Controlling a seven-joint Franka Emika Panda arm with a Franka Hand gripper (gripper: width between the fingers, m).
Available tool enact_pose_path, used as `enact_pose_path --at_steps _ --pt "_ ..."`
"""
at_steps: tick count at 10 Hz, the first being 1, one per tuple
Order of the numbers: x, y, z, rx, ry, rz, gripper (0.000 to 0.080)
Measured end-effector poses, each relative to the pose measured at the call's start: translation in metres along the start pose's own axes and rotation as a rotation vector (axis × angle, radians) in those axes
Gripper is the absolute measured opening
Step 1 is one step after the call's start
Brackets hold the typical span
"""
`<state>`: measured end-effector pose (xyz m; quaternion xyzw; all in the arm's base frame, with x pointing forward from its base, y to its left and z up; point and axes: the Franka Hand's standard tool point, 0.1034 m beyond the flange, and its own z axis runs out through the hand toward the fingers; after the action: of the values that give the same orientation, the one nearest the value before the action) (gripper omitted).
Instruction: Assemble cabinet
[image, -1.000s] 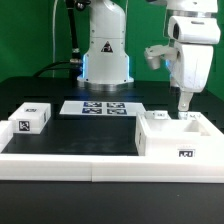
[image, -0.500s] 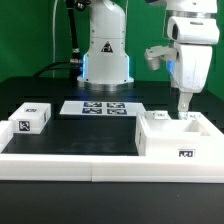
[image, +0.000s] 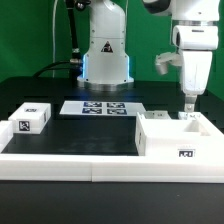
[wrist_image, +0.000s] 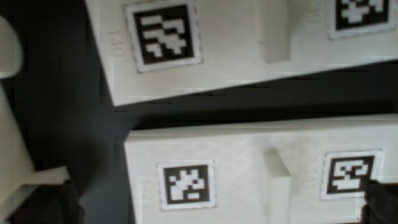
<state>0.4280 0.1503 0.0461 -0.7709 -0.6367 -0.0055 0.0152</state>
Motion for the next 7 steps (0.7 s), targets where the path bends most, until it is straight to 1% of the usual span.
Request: enact_pose_path --at_steps 1,3,5,7 --pt "0.007 -0.004 0.003 -0.003 0.011 0.014 0.0797" --pt "0.016 -0.012 0.011 0.005 0.022 0.036 0.0797" --pt "0.018 -0.02 0.022 0.021 0.026 0.037 0.0797" --pt "0.021 -0.026 0.03 0.031 0.033 0.036 0.0797"
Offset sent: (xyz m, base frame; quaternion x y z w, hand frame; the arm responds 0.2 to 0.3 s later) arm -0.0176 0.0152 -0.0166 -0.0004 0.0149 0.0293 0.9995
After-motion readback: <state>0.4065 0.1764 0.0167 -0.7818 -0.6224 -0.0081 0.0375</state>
